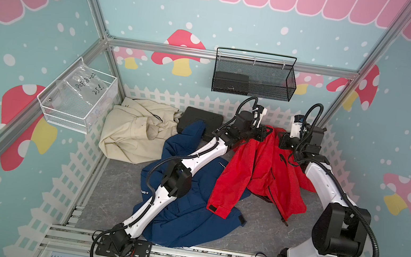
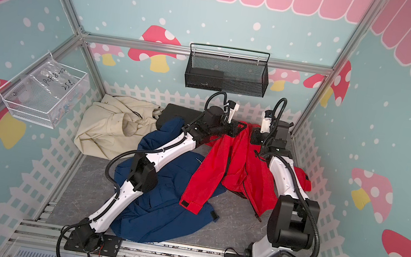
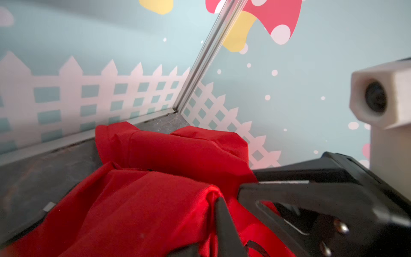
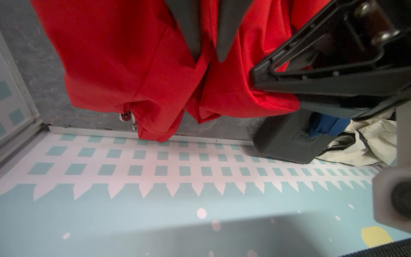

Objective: Unzip the jacket
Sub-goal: Place the jacket at the corner of the board.

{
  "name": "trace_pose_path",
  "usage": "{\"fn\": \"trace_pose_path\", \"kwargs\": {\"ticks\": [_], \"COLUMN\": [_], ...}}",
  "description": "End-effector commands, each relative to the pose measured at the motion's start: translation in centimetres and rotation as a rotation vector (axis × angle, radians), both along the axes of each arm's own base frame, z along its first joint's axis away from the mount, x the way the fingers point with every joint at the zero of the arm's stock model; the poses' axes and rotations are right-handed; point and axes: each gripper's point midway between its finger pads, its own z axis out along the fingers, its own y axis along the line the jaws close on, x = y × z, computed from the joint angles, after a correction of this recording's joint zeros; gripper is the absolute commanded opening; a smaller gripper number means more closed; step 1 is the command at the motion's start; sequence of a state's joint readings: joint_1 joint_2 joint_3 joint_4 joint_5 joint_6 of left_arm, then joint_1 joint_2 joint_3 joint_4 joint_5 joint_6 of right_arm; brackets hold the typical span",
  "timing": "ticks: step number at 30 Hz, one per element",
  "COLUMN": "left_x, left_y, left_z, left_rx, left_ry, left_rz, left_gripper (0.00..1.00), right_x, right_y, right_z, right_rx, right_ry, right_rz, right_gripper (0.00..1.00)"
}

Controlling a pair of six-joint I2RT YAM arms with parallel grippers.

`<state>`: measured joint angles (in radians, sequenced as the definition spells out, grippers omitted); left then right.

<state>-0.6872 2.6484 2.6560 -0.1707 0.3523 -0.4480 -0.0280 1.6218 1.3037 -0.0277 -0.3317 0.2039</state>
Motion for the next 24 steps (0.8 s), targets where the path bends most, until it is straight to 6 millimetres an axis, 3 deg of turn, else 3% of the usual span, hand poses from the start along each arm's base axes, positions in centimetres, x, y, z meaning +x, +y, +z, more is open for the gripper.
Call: {"fn": "trace_pose_path", "kwargs": {"ticks": [1,2,4,7,11,19,24], "left_x": [0.9,0.7,-0.5,-3.2,-6.8,-11.9,-14.3], "left_y": [1.9,2.5,3.7,6.1,10.8,19.2,25.0], "left_z": [3.0,3.2,4.0,6.2,6.7,2.0,-0.7], "left_rx": [-0.001,0.032,0.086,0.075,0.012,0.168,0.182], "left_ry": [-0.074,-0.074,-0.087,-0.124,-0.086,0.128,0.242], "left_rz": [0.029,0.029,0.029,0.036,0.058,0.107,0.202], "left_gripper": [0.64,0.72,0.79,0.82,0.85,0.85,0.84], "right_x": [0.7,0.2,-0.9,-3.2,-6.3,-11.9,-15.0], "right_y": [0.5,0.1,-0.2,0.5,1.7,9.1,14.7], "right_z": [3.5,3.7,3.9,3.4,1.2,-1.5,-3.2], "right_rx": [0.026,0.025,0.022,0.044,0.141,0.204,0.231], "right_ry": [-0.100,-0.101,-0.103,-0.081,0.003,0.119,0.155], "right_rz": [0.033,0.009,-0.016,0.016,0.046,0.307,0.497], "right_gripper": [0.62,0.68,0.74,0.76,0.76,0.67,0.50]}}
